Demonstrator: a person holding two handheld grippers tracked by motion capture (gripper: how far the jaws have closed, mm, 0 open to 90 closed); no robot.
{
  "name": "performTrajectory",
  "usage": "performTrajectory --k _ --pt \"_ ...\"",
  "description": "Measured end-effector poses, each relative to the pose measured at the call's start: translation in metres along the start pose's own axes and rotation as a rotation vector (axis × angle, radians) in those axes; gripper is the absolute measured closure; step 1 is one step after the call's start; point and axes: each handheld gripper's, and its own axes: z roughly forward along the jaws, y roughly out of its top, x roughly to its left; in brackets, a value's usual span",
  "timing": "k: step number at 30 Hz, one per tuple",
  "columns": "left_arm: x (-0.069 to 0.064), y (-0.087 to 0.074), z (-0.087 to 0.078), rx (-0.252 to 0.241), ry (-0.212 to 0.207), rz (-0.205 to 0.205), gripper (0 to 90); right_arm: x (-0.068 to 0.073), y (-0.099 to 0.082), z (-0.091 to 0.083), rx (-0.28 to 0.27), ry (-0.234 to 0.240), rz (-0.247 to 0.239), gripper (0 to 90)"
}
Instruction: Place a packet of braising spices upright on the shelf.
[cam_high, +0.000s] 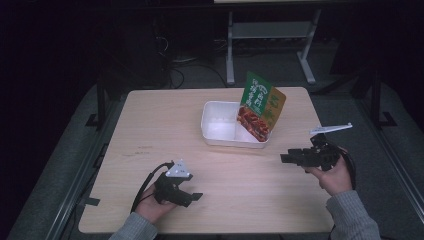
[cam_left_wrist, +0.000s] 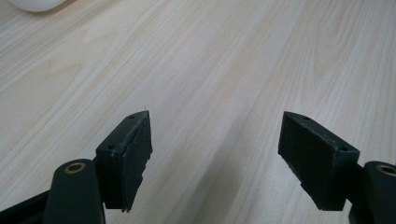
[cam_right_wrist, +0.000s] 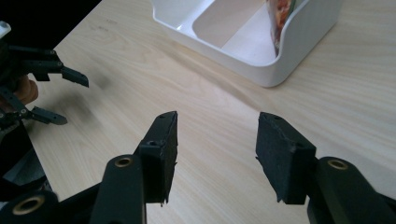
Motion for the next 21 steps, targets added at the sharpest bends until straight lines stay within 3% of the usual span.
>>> performTrajectory --k 21 --pt "-0.003 -0.003 0.002 0.009 0.007 0.007 24.9 0.01 -0.041 0.019 0.027 0.039 0.001 43.8"
